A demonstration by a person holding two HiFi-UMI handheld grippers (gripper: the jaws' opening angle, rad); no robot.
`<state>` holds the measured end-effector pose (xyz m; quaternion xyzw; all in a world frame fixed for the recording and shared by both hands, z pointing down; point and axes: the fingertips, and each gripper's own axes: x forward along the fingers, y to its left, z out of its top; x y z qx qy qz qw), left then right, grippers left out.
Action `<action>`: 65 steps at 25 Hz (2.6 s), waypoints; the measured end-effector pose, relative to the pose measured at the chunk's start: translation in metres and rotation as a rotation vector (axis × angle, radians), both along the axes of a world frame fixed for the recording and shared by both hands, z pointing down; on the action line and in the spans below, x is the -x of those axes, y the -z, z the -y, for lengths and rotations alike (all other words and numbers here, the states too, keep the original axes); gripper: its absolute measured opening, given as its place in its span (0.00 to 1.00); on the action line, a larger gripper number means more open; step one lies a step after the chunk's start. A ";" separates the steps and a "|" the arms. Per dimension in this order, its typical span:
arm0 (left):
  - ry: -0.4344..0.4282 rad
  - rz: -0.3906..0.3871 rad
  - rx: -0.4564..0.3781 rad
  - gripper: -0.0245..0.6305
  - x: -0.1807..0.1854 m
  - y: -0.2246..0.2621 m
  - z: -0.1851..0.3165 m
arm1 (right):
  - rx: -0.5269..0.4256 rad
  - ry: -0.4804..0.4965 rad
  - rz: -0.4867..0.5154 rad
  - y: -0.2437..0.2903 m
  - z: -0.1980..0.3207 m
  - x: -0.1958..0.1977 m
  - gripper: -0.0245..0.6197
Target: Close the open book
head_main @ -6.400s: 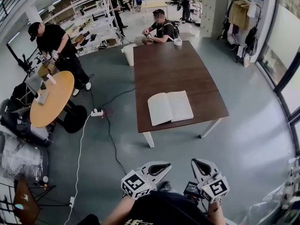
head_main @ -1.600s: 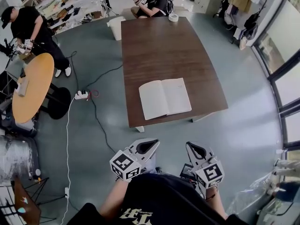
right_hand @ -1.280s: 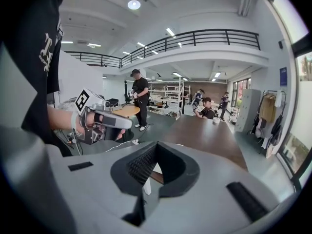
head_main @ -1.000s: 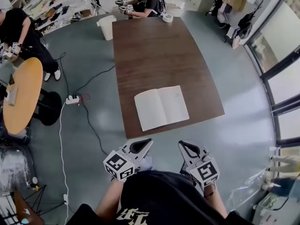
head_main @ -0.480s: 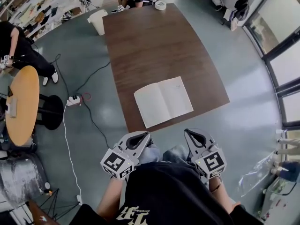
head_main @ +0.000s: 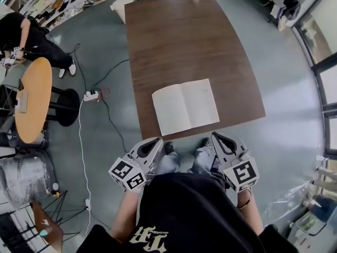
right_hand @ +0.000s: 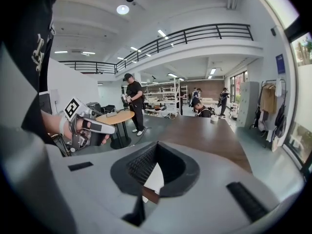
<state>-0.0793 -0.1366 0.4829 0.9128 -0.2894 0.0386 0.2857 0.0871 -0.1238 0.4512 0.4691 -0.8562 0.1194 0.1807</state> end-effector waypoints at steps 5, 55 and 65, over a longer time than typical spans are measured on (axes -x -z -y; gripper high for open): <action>0.107 0.038 0.048 0.05 -0.016 -0.020 0.001 | -0.008 0.058 0.004 -0.002 0.008 -0.034 0.02; 0.706 -0.695 0.667 0.38 -0.060 -0.265 0.025 | 0.029 0.282 -0.159 -0.029 0.012 -0.121 0.02; 0.829 -0.784 0.711 0.39 -0.052 -0.290 0.026 | 0.057 0.265 -0.157 -0.038 0.008 -0.129 0.02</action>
